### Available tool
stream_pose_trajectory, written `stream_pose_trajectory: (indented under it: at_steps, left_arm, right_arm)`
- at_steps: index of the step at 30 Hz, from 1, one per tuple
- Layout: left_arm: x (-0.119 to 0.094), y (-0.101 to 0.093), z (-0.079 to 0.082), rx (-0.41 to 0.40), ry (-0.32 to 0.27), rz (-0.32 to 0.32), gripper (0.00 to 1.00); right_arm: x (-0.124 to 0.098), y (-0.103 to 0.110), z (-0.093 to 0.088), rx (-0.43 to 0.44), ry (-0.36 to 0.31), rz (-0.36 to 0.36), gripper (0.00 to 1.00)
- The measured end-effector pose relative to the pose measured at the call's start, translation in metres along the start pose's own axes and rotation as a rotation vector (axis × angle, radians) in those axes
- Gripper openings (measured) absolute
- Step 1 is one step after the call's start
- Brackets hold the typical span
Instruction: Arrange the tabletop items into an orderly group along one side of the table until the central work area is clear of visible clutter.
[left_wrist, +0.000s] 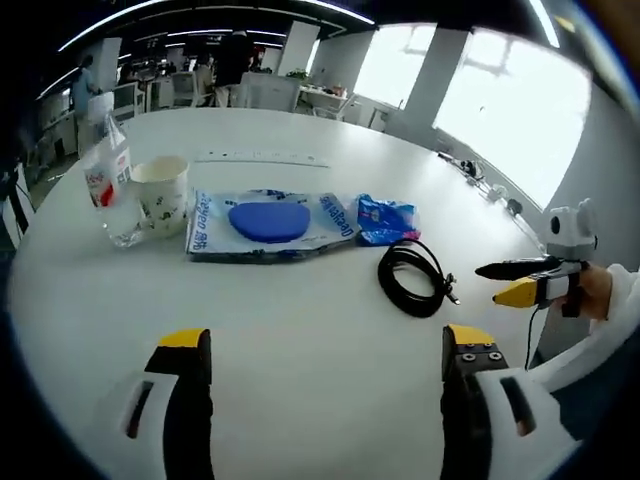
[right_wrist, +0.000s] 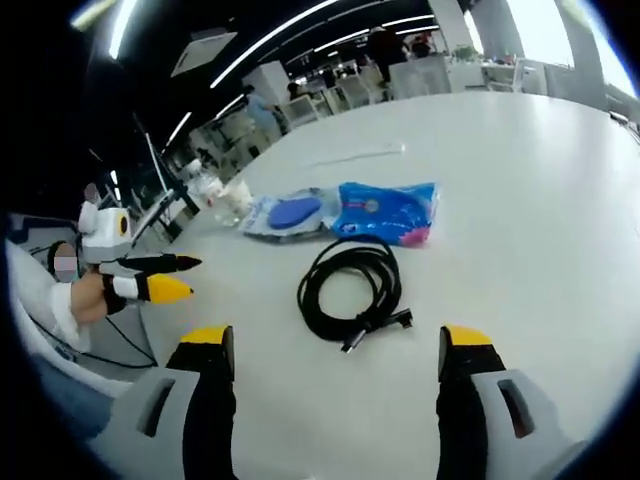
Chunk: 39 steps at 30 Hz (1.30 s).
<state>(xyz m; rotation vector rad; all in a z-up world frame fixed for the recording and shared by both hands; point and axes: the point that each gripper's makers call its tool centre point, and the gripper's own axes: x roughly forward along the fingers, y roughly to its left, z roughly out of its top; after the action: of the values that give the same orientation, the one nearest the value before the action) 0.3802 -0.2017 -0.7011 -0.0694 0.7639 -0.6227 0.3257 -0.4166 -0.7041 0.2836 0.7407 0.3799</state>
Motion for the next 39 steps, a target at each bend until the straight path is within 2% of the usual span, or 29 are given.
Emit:
stream_pose_trajectory:
  at_steps: [7, 16, 25, 33, 39]
  left_arm:
    - [-0.024, 0.037, -0.002, -0.003, -0.006, 0.060, 1.00]
    - [-0.051, 0.072, 0.000, -0.024, -0.036, 0.109, 1.00]
    - [-0.061, 0.088, -0.005, -0.033, -0.031, 0.117, 1.00]
    - [-0.060, 0.092, -0.001, -0.042, -0.038, 0.112, 1.00]
    - [-0.059, 0.095, 0.001, -0.043, -0.039, 0.108, 1.00]
  right_arm:
    - [-0.010, 0.002, 0.000, 0.007, -0.005, -0.006, 0.84]
    - [-0.015, 0.011, -0.003, 0.017, 0.006, 0.007, 0.84]
    - [-0.008, 0.014, -0.005, 0.044, 0.021, 0.015, 0.84]
    - [-0.004, 0.016, 0.001, 0.043, 0.019, 0.018, 0.84]
    - [-0.001, 0.017, -0.002, 0.052, 0.030, 0.016, 0.83]
